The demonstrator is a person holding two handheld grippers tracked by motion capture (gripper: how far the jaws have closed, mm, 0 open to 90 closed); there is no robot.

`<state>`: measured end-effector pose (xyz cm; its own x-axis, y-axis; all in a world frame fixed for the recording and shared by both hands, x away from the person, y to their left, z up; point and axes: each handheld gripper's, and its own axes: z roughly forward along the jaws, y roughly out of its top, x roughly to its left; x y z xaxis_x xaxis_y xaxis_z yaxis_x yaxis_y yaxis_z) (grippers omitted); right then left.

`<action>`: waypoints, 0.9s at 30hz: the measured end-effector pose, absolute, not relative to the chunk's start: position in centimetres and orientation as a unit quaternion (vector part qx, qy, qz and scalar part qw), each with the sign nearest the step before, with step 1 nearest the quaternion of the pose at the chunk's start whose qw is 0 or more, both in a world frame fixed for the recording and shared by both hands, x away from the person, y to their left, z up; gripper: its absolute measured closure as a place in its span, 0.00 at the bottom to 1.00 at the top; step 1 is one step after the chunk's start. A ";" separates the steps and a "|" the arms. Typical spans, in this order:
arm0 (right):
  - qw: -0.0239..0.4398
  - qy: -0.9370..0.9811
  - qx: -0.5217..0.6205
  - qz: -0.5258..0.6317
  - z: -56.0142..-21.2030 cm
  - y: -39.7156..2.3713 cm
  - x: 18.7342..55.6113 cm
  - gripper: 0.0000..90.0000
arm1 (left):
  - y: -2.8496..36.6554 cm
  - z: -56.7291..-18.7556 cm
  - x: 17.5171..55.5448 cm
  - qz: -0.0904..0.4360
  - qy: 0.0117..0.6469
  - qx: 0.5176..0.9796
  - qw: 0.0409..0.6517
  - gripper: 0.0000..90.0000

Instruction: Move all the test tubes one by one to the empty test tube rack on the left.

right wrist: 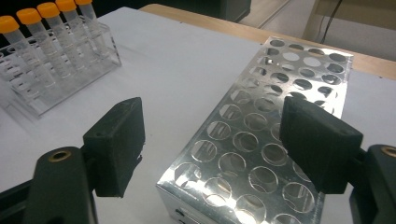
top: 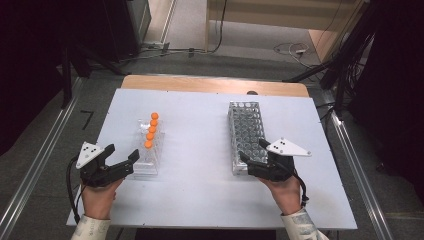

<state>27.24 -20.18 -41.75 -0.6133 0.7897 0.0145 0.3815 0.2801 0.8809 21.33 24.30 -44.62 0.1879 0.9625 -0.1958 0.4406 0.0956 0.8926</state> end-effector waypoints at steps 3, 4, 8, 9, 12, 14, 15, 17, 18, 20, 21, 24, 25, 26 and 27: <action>0.223 0.767 0.386 0.462 -41.8 -20.7 27.3 0.21 | 24.3 -44.6 21.3 0.280 0.573 0.612 0.467 0.16; 0.223 0.766 0.388 0.462 -41.8 -20.8 27.4 0.21 | 24.3 -44.6 21.3 0.281 0.573 0.613 0.466 0.16; 0.223 0.764 0.394 0.460 -41.8 -21.4 27.5 0.20 | 24.3 -44.6 21.3 0.281 0.574 0.612 0.467 0.16; 0.223 0.763 0.395 0.460 -41.8 -21.5 27.5 0.20 | 24.4 -44.6 21.3 0.281 0.574 0.611 0.467 0.16; 0.225 0.763 0.397 0.458 -41.9 -21.9 27.6 0.19 | 24.4 -44.6 21.3 0.280 0.573 0.612 0.467 0.16; 0.222 0.761 0.399 0.460 -41.9 -22.2 27.6 0.19 | 24.4 -44.5 21.3 0.280 0.572 0.613 0.467 0.16; 0.223 0.760 0.402 0.459 -41.9 -22.4 27.7 0.19 | 24.5 -44.6 21.3 0.281 0.572 0.613 0.467 0.16; 0.224 0.758 0.406 0.460 -41.9 -22.8 27.7 0.19 | 24.6 -44.6 21.3 0.281 0.572 0.613 0.467 0.16; 0.224 0.757 0.407 0.460 -41.9 -23.0 27.7 0.19 | 24.6 -44.6 21.3 0.281 0.573 0.612 0.466 0.16; 0.224 0.754 0.411 0.460 -41.9 -23.5 27.7 0.19 | 24.9 -44.6 21.2 0.281 0.574 0.613 0.465 0.16; 0.225 0.753 0.413 0.460 -42.0 -23.7 27.7 0.19 | 24.9 -44.6 21.2 0.282 0.575 0.612 0.465 0.16; 0.229 0.750 0.418 0.459 -42.1 -24.3 27.7 0.19 | 25.1 -44.7 21.2 0.282 0.576 0.610 0.465 0.16; 0.230 0.749 0.419 0.459 -42.1 -24.5 27.7 0.19 | 25.1 -44.7 21.2 0.282 0.576 0.611 0.464 0.16; 0.232 0.747 0.421 0.459 -42.1 -24.7 27.7 0.19 | 25.2 -44.8 21.1 0.282 0.577 0.611 0.462 0.16; 0.231 0.746 0.423 0.459 -42.1 -24.9 27.7 0.19 | 25.3 -44.8 21.2 0.282 0.577 0.611 0.462 0.16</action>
